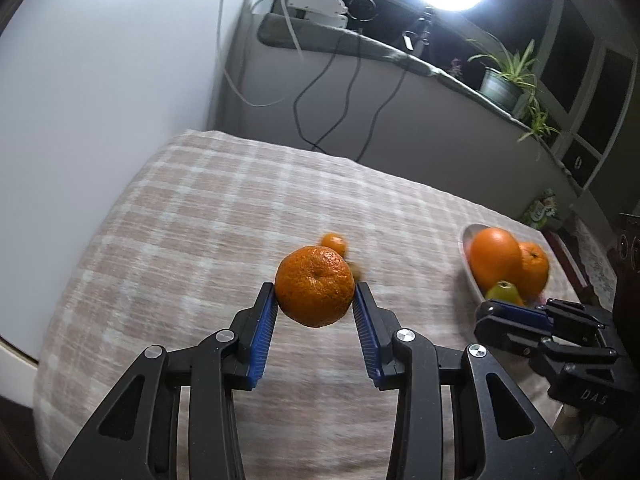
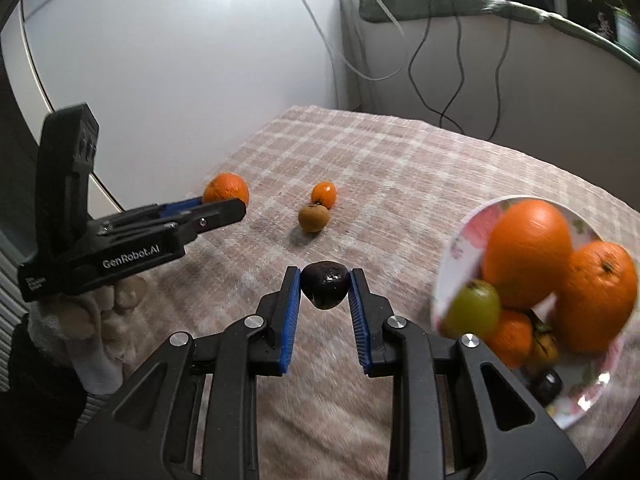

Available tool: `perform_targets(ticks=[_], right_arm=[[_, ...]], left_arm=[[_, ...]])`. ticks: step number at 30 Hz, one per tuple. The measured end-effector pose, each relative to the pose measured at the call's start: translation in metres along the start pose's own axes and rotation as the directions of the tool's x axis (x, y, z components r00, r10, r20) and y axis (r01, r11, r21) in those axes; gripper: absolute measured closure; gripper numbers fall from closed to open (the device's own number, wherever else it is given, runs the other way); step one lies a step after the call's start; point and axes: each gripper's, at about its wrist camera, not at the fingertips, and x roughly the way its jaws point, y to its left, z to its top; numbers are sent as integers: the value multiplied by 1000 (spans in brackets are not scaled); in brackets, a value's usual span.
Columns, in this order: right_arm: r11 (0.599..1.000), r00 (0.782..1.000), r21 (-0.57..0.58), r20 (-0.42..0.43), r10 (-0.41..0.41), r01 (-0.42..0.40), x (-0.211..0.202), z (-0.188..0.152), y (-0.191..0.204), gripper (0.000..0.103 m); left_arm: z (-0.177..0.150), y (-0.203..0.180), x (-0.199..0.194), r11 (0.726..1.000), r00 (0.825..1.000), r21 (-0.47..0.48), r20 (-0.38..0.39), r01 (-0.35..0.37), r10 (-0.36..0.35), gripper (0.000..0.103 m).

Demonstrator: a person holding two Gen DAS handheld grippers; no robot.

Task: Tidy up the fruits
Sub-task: 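Carry the dark plum and mandarin onto the plate and open both tools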

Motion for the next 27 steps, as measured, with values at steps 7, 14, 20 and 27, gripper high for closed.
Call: perform_targets(ticks=[7,14,20,27], right_arm=[[996,999,86,44,-23,19,-38,-18,-33,78],[988,994,139,72,-82,72,-69,-40,-63,78],[973,985,190,92,-148,128,-88,-54,-91,78],[961,976,209,86,-201,180,-94,-65,-113,78]], left_arm=[[-7,-34,0,998,998,30,-8,55,-55,66],[-10,-67,6,993,994,64,-26,103,-102,66],[-11,-97,11,984,990,109,-44,138,-134,66],[-9,-134,16,971,985,170,-55,170,-163,66]])
